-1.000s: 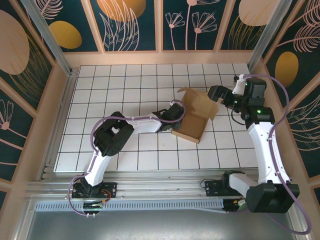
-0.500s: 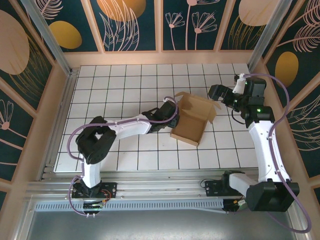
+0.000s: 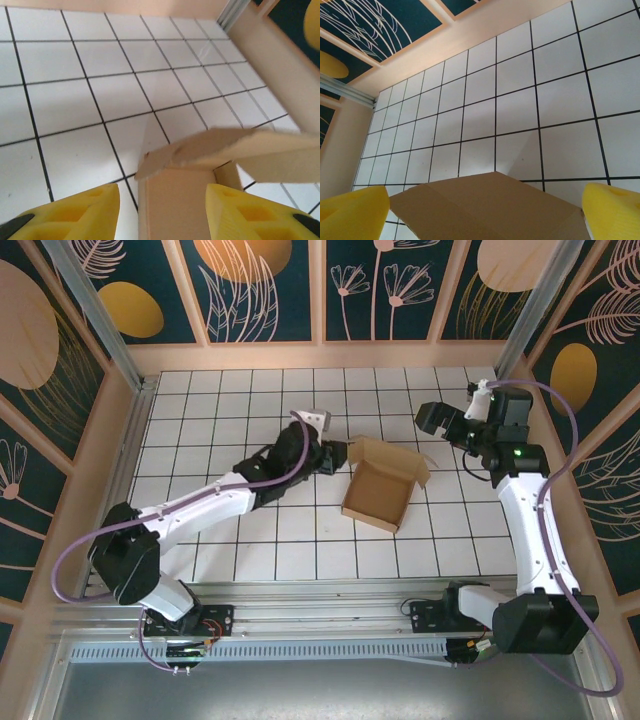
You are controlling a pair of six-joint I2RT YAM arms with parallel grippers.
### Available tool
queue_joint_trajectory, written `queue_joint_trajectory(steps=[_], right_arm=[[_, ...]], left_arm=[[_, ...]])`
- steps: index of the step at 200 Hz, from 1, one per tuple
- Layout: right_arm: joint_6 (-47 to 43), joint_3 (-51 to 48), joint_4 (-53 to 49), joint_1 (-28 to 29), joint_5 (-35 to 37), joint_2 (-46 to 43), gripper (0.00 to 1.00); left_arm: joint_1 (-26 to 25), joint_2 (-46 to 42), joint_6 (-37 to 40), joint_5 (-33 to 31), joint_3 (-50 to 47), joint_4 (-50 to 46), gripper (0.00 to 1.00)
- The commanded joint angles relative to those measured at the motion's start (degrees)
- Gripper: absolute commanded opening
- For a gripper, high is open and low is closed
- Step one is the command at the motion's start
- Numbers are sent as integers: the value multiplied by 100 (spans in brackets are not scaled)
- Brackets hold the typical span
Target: Fold the paper box
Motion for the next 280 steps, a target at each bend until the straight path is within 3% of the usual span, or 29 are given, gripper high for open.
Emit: queue_joint_trajectory(steps=[1, 32, 72, 101, 117, 137, 156, 188, 216, 247, 280], right_arm=[[53, 57, -108, -21, -196, -17, 99], [-12, -134, -556, -171, -13, -386, 99], [-175, -1165, -791, -800, 115, -1473, 99], [-292, -2349, -67, -1085, -754, -2307, 81], [-188, -2971, 530, -1085, -1050, -2681, 79], [-246, -3445, 987, -1068, -1013, -3016, 77], [-361, -3684, 1521, -1052, -907, -3285, 79], [-467, -4297, 2852, -898, -686, -3007, 78], [-808, -4644, 3928, -398, -387, -2521, 75], [-1034, -4589, 4091, 136, -134, -1981, 67], [-891, -4623, 4065, 205, 424, -2012, 56]], left_arm=[[348, 97, 155, 998, 244, -46, 49], [527, 220, 954, 1475, 539, -656, 48], [822, -199, 1691, 2101, -231, -526, 48], [875, -33, 2251, 2243, -478, -349, 49], [876, 90, 2515, 2608, -704, 154, 51], [876, 160, 2586, 2692, -931, 762, 74], [872, 192, 2713, 2669, -1045, 1188, 84], [871, 764, 3212, 2911, -608, 992, 88], [873, 1415, 3236, 3265, 65, 782, 88], [876, 1699, 3090, 3080, 265, 1059, 86], [873, 1987, 3106, 2971, 587, 846, 80]])
